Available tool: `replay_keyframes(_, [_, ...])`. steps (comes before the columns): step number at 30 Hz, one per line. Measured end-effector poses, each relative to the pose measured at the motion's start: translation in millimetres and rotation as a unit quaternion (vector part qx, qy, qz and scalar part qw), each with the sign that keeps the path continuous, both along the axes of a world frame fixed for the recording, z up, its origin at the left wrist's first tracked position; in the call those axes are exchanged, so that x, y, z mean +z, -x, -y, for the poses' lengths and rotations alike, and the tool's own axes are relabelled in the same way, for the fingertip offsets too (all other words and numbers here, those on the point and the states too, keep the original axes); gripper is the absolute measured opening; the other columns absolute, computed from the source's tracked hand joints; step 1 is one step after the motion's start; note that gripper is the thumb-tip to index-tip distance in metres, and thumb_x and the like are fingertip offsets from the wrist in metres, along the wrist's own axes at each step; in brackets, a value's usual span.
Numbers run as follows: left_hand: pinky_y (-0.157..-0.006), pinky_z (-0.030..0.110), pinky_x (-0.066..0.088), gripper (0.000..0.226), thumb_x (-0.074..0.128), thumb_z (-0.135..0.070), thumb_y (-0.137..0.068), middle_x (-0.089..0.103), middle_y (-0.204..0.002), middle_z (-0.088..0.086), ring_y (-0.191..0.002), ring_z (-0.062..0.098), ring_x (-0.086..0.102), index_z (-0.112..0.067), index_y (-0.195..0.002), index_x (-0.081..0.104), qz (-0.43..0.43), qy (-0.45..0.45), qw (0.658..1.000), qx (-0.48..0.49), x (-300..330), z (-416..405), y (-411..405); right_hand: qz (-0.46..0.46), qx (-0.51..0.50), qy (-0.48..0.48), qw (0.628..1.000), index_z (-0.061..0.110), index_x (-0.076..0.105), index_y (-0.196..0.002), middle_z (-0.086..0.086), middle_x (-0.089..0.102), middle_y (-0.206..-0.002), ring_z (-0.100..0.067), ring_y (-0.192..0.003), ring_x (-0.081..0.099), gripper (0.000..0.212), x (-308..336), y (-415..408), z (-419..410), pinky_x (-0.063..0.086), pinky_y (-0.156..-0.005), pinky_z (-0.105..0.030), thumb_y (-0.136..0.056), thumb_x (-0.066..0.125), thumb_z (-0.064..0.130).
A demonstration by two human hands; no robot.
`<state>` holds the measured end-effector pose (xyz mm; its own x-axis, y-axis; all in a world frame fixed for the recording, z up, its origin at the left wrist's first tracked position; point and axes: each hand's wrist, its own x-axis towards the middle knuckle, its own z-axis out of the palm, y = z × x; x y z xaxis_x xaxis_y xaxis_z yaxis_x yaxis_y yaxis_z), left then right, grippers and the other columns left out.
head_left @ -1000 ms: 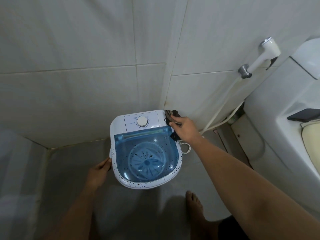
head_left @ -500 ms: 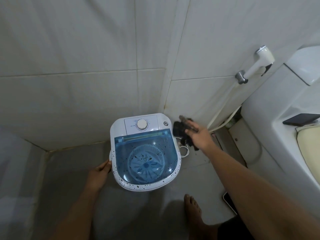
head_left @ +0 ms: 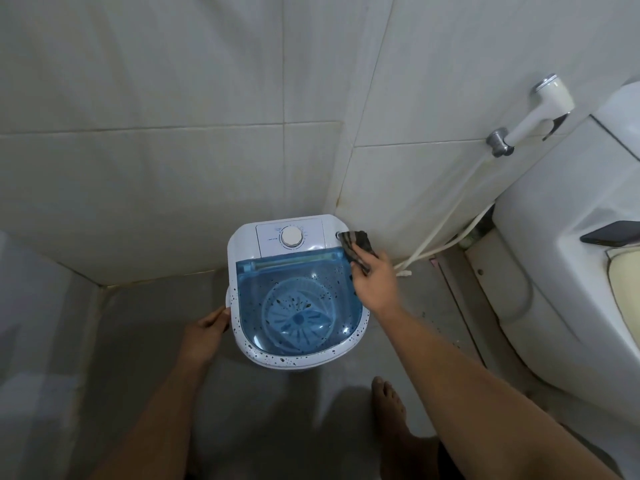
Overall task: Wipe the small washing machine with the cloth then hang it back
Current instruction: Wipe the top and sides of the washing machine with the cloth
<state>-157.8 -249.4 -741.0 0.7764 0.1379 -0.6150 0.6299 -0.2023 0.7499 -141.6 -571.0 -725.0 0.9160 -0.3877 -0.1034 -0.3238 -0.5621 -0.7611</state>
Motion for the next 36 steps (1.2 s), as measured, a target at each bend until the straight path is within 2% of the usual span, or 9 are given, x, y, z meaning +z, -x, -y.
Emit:
replay_keyframes(3, [-0.103, 0.040, 0.043, 0.042, 0.059, -0.037, -0.097, 0.069, -0.127, 0.006, -0.114, 0.016, 0.061, -0.018, -0.135, 0.062, -0.004, 0.002, 1.000, -0.002, 0.3, 0.4, 1.5, -0.001, -0.008, -0.004, 1.000, 0.031, 0.065, -0.137, -0.002, 0.055, -0.118, -0.010, -0.104, 0.055, 0.037, 0.5, 17.6, 2.4, 0.043, -0.105, -0.026, -0.101, 0.060, 0.038])
replay_keyframes(7, [-0.098, 0.036, 0.044, 0.040, 0.056, -0.033, -0.100, 0.068, -0.125, 0.005, -0.107, 0.017, 0.062, -0.016, -0.136, 0.060, -0.004, 0.019, 1.000, 0.014, 3.8, 5.5, 3.0, 0.011, -0.008, -0.021, 1.000, 0.028, 0.067, -0.134, -0.006, 0.056, -0.120, -0.014, -0.107, 0.062, 0.034, -6.9, 38.4, 1.7, 0.048, -0.110, -0.034, -0.100, 0.063, 0.030])
replay_keyframes(10, [-0.095, 0.045, 0.053, 0.036, 0.056, -0.032, -0.100, 0.071, -0.120, 0.004, -0.100, 0.020, 0.068, -0.018, -0.132, 0.063, -0.048, 0.063, 0.996, 0.046, 5.8, 7.2, 1.1, 0.016, -0.026, -0.056, 0.998, 0.025, 0.067, -0.133, -0.008, 0.054, -0.130, -0.018, -0.117, 0.061, 0.033, -7.5, 53.4, -4.5, 0.047, -0.113, -0.039, -0.100, 0.064, 0.023])
replay_keyframes(13, [-0.084, 0.041, 0.059, 0.032, 0.055, -0.032, -0.100, 0.075, -0.113, 0.004, -0.092, 0.017, 0.071, -0.020, -0.128, 0.066, -0.057, 0.082, 0.994, 0.049, 5.8, 5.6, 0.8, 0.035, -0.058, -0.067, 0.995, 0.021, 0.066, -0.134, -0.011, 0.054, -0.131, -0.017, -0.115, 0.061, 0.034, -8.5, 71.0, -13.7, 0.044, -0.113, -0.030, -0.100, 0.064, 0.017])
replay_keyframes(18, [-0.085, 0.040, 0.059, 0.031, 0.056, -0.031, -0.099, 0.074, -0.114, 0.005, -0.102, 0.021, 0.071, -0.022, -0.128, 0.066, -0.061, 0.097, 0.992, 0.058, 8.8, 7.3, 0.1, 0.069, -0.139, -0.094, 0.983, 0.019, 0.064, -0.136, -0.013, 0.056, -0.117, -0.017, -0.097, 0.064, 0.037, -13.6, 97.2, -38.2, 0.050, -0.098, -0.018, -0.099, 0.064, 0.016])
replay_keyframes(22, [-0.088, 0.040, 0.058, 0.032, 0.055, -0.032, -0.100, 0.074, -0.115, 0.004, -0.104, 0.022, 0.071, -0.024, -0.128, 0.066, -0.060, 0.099, 0.992, 0.057, 5.5, 8.1, -0.2, 0.097, -0.188, -0.110, 0.971, 0.015, 0.065, -0.134, -0.010, 0.055, -0.117, -0.001, -0.094, 0.061, 0.038, -19.2, 119.4, -56.2, 0.042, -0.093, -0.001, -0.097, 0.067, 0.010])
replay_keyframes(25, [-0.092, 0.042, 0.057, 0.031, 0.055, -0.032, -0.100, 0.074, -0.115, 0.003, -0.097, 0.019, 0.071, -0.024, -0.129, 0.066, -0.058, 0.099, 0.992, 0.055, 3.7, 7.4, -0.6, 0.105, -0.242, -0.155, 0.952, 0.011, 0.069, -0.128, -0.006, 0.055, -0.118, 0.013, -0.093, 0.062, 0.036, -22.8, 132.0, -70.0, 0.048, -0.100, -0.015, -0.093, 0.071, 0.005])
replay_keyframes(29, [-0.092, 0.040, 0.057, 0.032, 0.054, -0.031, -0.101, 0.074, -0.116, 0.003, -0.099, 0.019, 0.071, -0.023, -0.129, 0.065, -0.059, 0.102, 0.992, 0.054, 0.3, 7.1, -1.4, 0.097, -0.301, -0.191, 0.929, 0.018, 0.072, -0.124, -0.006, 0.059, -0.120, 0.005, -0.096, 0.063, 0.036, -17.5, 136.8, -85.6, 0.048, -0.099, -0.012, -0.090, 0.076, 0.007])
replay_keyframes(36, [-0.100, 0.044, 0.052, 0.034, 0.056, -0.036, -0.099, 0.072, -0.119, 0.002, -0.111, 0.023, 0.067, -0.023, -0.129, 0.066, -0.062, 0.089, 0.994, 0.029, -2.7, 4.4, -4.5, 0.080, -0.249, -0.211, 0.942, 0.030, 0.066, -0.128, 0.002, 0.068, -0.123, -0.017, -0.115, 0.067, 0.041, -8.7, 127.4, -54.2, 0.052, -0.107, -0.047, -0.093, 0.069, 0.008])
